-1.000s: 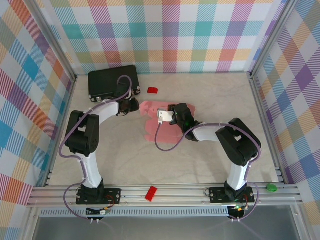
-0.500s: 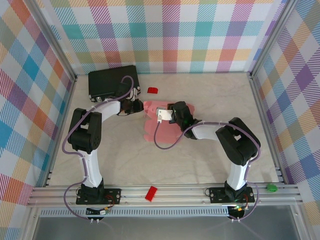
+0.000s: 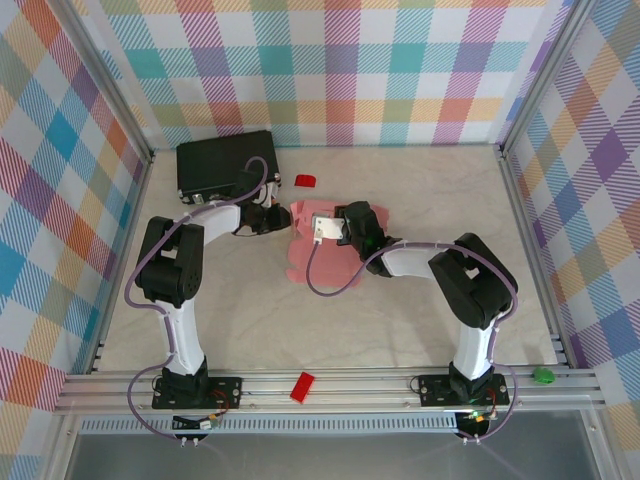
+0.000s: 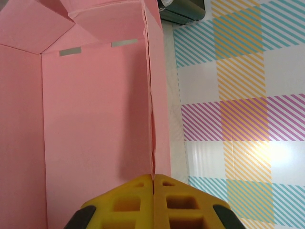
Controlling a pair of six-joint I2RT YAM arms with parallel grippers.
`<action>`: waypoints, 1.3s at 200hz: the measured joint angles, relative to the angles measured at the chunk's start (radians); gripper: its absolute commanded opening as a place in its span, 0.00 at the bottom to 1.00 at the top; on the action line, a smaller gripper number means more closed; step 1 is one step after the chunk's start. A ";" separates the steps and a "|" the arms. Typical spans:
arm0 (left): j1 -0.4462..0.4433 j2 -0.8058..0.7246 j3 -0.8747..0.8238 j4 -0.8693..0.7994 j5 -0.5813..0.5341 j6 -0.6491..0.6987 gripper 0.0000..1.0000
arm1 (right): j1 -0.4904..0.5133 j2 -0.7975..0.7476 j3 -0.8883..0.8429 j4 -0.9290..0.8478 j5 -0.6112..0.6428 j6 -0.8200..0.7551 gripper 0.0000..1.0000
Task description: Fold the paper box
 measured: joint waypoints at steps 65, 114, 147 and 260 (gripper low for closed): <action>0.000 -0.010 -0.029 0.032 0.068 0.014 0.24 | 0.000 0.000 0.000 0.000 0.000 0.000 0.00; 0.000 -0.034 -0.049 0.080 0.127 0.015 0.24 | 0.000 0.000 0.000 -0.001 0.000 0.000 0.00; -0.003 -0.034 -0.049 0.105 0.163 0.018 0.25 | 0.000 0.000 0.000 -0.003 0.000 0.000 0.00; -0.021 -0.034 -0.049 0.109 0.203 0.071 0.27 | 0.000 0.003 0.017 -0.024 0.008 0.000 0.00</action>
